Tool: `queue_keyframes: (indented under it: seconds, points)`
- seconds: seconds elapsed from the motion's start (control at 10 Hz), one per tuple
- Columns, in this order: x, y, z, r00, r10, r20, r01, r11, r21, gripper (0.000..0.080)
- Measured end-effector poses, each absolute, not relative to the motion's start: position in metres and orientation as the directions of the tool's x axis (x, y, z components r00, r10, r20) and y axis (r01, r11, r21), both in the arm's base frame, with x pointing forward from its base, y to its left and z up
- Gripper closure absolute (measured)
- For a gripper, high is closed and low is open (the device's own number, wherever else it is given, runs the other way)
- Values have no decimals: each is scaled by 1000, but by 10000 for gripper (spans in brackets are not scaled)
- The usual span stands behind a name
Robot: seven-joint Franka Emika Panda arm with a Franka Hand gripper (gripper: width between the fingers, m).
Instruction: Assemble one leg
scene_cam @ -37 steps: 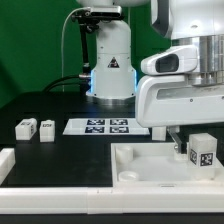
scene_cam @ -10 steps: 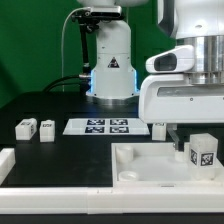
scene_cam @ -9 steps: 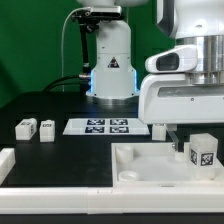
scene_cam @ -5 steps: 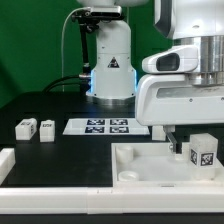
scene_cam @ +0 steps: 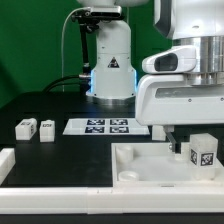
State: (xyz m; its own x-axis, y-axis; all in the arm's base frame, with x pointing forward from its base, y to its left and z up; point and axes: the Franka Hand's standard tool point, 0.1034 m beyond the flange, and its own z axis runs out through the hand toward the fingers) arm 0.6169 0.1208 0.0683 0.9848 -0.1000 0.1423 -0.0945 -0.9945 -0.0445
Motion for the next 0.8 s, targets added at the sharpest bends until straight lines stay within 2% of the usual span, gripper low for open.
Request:
queue_keyframes:
  seconds: [0.2, 0.3, 0.4, 0.5, 0.7, 0.8]
  points:
    - [618, 127, 68, 909, -392, 143, -381, -919, -98, 150]
    - [616, 131, 68, 851, -509, 126, -497, -860, -119, 251]
    - [616, 129, 67, 845, -521, 125, -509, -853, -117, 387]
    - [616, 128, 67, 848, -514, 126, -502, -857, -116, 387]
    - [610, 130, 63, 852, -512, 108, -502, -858, -106, 736]
    - [609, 130, 62, 853, -511, 102, -502, -859, -102, 736]
